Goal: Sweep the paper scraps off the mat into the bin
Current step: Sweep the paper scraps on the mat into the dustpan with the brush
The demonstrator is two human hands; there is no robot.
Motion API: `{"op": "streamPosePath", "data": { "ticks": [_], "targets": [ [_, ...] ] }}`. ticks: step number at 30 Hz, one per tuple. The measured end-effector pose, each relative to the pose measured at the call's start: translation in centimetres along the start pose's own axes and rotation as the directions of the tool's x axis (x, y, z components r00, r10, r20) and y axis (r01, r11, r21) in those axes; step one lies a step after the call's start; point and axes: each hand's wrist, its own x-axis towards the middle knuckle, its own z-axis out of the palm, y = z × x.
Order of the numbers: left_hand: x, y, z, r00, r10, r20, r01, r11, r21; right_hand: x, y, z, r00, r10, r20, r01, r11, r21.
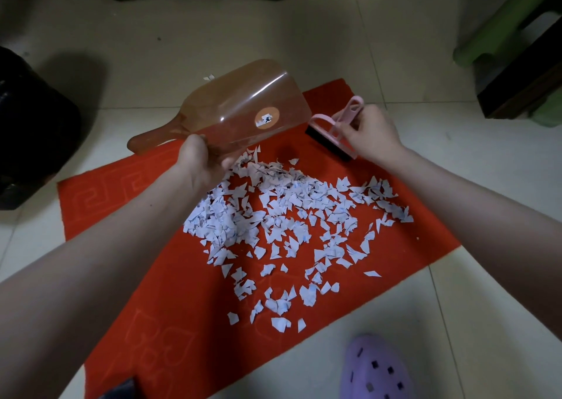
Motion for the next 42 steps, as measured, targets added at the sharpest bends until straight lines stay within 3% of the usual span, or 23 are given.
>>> {"op": "streamPosePath", "data": {
  "ticks": [5,8,10,14,19,22,25,30,33,37,42],
  "targets": [
    [0.0,-0.3,0.3,1.000,-0.005,0.010,0.005,1.000,-0.011,-0.5,-1.0,2.0,0.988,-0.041,0.151,0.075,0.972,-0.224],
    [-0.1,-0.3,0.4,1.000,0.001,0.016,-0.001,1.000,0.002,-0.9,-1.6,1.8,0.964,-0.093,0.249,0.112,0.992,-0.065],
    [-0.1,-0.4,0.2,1.000,0.003,0.020,-0.003,1.000,-0.001,-1.0,-1.6,1.1,0.973,-0.098,0.211,0.098,0.995,0.012],
    [0.3,-0.6,0.2,1.000,0.008,0.028,-0.010,0.998,0.058,-1.1,-0.7,-1.0,0.996,-0.066,0.062,0.068,0.997,-0.034],
    [0.3,-1.5,1.7,0.998,-0.022,0.059,0.019,0.998,0.058,-1.8,2.9,-2.8,0.975,0.092,-0.202,-0.125,0.979,-0.159],
    [0.2,-2.1,2.6,0.996,-0.036,0.084,0.027,0.995,0.101,-3.3,4.9,-3.2,0.965,0.149,-0.217,-0.204,0.944,-0.259],
    [0.2,-2.7,3.0,0.995,-0.050,0.086,0.041,0.994,0.103,-4.9,5.8,-2.9,0.976,0.146,-0.161,-0.187,0.941,-0.281],
    [0.2,-3.4,3.3,0.994,-0.054,0.094,0.043,0.992,0.117,-6.8,4.3,-1.2,0.999,0.040,-0.012,-0.042,0.972,-0.231],
    [0.2,-3.3,3.4,0.995,-0.058,0.086,0.048,0.992,0.113,-7.2,1.9,-0.5,0.994,0.007,0.105,0.001,0.996,-0.084],
    [0.3,-3.3,3.0,0.996,-0.064,0.069,0.056,0.992,0.114,-6.4,0.5,-1.4,0.999,-0.032,-0.013,0.033,0.992,0.121],
    [0.7,-3.2,2.6,0.995,-0.082,0.055,0.077,0.992,0.097,-6.3,2.4,-2.9,0.990,0.076,-0.121,-0.055,0.984,0.167]
  ]
}}
